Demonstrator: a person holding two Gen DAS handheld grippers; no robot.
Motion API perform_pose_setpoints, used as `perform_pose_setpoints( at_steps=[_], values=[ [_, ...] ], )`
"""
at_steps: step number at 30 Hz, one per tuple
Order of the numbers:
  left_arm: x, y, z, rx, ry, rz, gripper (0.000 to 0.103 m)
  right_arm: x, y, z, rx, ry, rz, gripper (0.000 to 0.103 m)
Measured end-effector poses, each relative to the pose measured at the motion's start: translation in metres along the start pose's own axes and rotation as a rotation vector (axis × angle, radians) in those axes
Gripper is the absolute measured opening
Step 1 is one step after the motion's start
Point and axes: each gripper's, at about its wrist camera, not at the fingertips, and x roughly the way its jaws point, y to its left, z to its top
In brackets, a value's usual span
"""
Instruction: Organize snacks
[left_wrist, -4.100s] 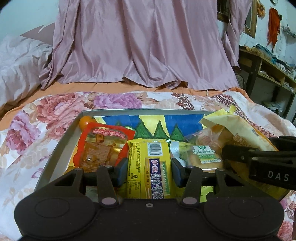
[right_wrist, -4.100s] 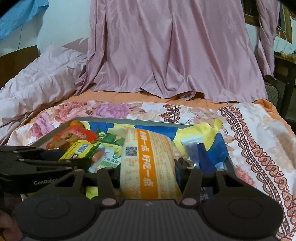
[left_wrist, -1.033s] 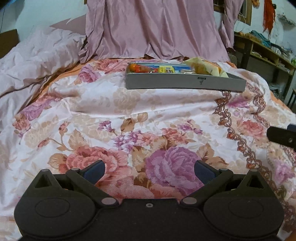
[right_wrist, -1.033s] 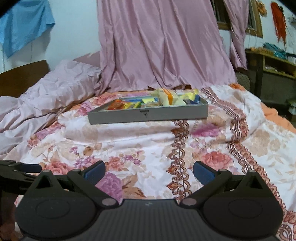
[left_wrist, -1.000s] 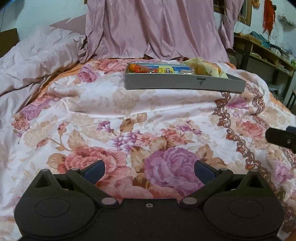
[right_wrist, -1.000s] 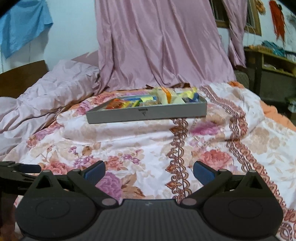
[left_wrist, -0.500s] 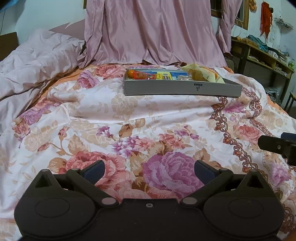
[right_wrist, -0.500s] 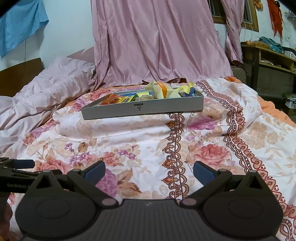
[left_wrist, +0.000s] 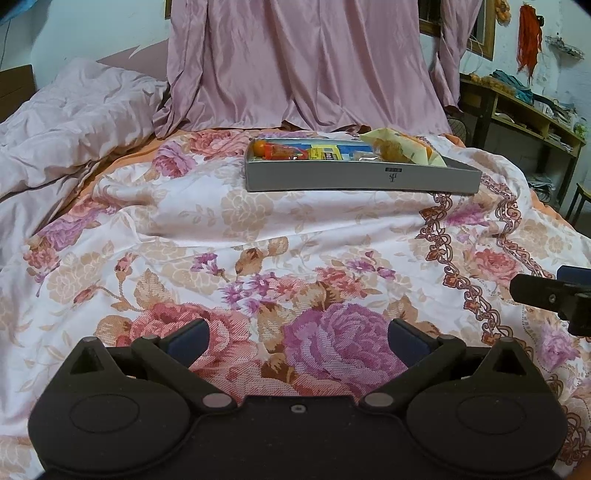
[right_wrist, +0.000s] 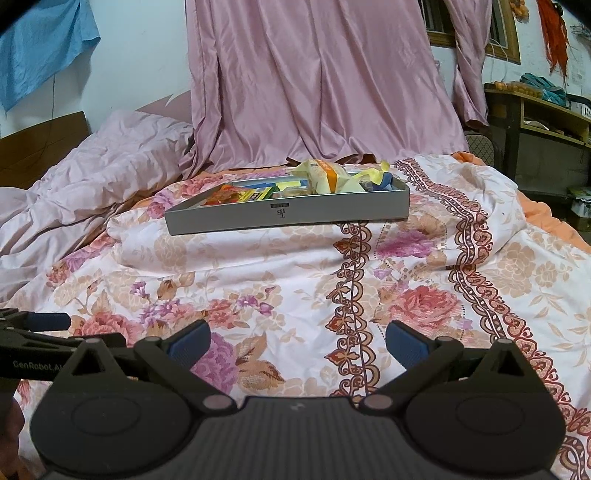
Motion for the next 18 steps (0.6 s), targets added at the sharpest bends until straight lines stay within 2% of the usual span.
perform_pose_setpoints(
  at_steps=[18],
  values=[
    [-0.0015, -0.0014, 0.0006, 0.003, -0.005, 0.002, 0.102, 0.0004, 0.0, -0.0001, 0.003, 0.003, 0.003, 0.103]
  ],
)
